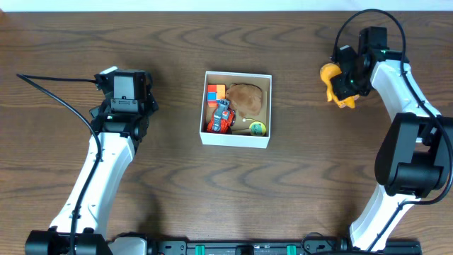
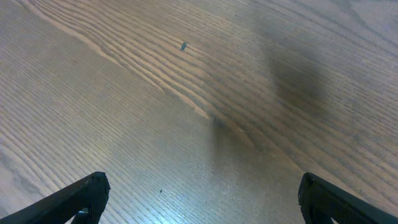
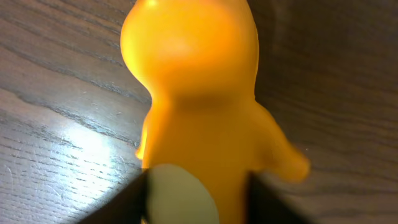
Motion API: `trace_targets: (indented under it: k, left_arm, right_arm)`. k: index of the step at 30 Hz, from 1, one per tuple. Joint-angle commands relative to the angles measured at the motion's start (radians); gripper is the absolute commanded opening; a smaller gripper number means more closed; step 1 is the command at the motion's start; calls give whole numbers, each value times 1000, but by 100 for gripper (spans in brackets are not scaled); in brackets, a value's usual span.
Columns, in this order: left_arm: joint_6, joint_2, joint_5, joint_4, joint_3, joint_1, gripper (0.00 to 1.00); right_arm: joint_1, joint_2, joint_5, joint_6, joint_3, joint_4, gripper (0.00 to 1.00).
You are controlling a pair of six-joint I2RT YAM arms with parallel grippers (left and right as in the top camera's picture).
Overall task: Pack container
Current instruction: 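Close the right gripper on the orange dinosaur and lift it, then carry the dinosaur with the right gripper over the white box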
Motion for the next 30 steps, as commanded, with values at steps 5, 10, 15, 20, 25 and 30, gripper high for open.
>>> trace_targets:
  k: [5, 10, 15, 20, 25, 30]
  left_arm:
    - [-12, 8, -24, -2, 8, 2, 98]
    - [-12, 8, -24, -2, 8, 2, 98]
    - [-12, 8, -24, -2, 8, 2, 98]
    - [-12, 8, -24, -2, 8, 2, 98]
    - [-12, 8, -24, -3, 8, 2, 98]
    - [-12, 8, -24, -2, 8, 2, 98]
  right_arm:
    - [-4, 7, -7, -32, -9, 3, 1]
    - [12, -10, -59, -92, 8, 6, 1]
    - [58, -110, -59, -99, 91, -10, 1]
    - [150, -252, -99, -188, 123, -9, 1]
    - [295, -351, -246, -372, 123, -22, 1]
    - [435, -363, -348, -424, 122, -33, 1]
